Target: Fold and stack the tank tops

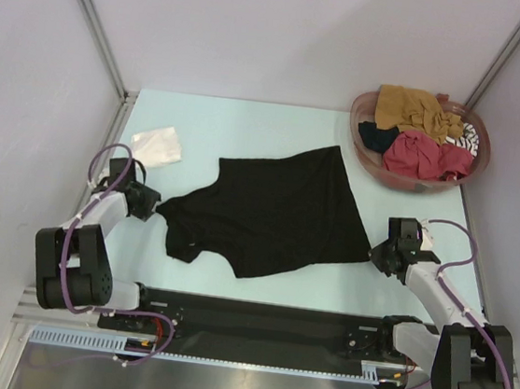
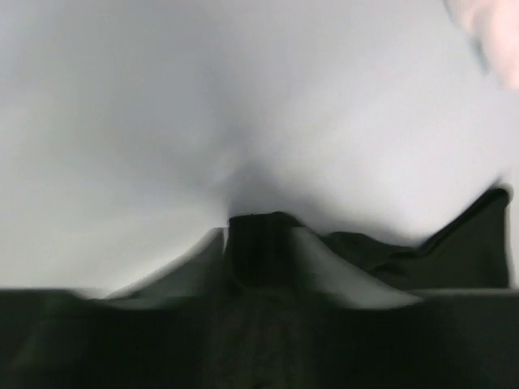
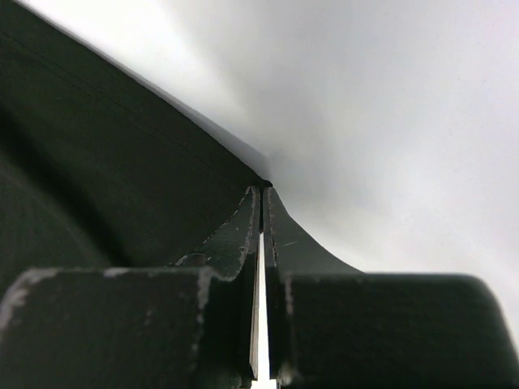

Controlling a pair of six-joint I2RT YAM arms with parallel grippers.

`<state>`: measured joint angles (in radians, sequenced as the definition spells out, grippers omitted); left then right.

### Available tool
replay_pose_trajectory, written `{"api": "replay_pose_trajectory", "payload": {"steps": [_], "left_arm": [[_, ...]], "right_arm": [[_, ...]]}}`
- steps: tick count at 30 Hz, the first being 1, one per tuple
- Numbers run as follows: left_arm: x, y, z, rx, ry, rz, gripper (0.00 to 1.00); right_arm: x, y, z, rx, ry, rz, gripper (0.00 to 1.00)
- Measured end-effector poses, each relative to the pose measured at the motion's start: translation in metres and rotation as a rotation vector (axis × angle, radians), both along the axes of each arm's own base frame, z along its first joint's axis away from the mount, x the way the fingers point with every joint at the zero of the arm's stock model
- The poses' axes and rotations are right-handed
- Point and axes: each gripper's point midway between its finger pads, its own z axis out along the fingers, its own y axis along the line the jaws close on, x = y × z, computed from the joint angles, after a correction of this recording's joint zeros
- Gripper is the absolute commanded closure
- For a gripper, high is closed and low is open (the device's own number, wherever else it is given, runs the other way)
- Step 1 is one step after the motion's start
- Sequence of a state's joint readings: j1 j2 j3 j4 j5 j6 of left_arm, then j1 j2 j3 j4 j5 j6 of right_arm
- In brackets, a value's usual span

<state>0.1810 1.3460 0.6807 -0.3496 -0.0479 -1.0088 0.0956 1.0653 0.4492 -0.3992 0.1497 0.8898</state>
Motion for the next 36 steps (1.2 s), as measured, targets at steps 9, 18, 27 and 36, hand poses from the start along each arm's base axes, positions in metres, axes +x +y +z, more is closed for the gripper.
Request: {"api": "replay_pose_trajectory", "payload": {"steps": [9,18,27,36], "left_arm": [[0.009,0.013,0.010,0.016,-0.022,-0.029,0.02],[0.000,-0.032,0.064,0.157,-0.222,-0.278,0.19],[-0.020,-0.042,0.055,0.199,-0.217,-0.355,0.26],[-0.024,-0.053,0.002,0.106,-0.039,-0.389,0.52]], "right_arm": [[-0.002,0.000,-0.001,0.000,0.003,0.000,1.00],[-0.002,0.001,-0.001,0.003,0.002,0.003,1.00],[-0.001,0.003,-0.001,0.012,0.000,0.011,1.00],[-0.001,0.003,-0.002,0.013,0.001,0.012,1.00]]}}
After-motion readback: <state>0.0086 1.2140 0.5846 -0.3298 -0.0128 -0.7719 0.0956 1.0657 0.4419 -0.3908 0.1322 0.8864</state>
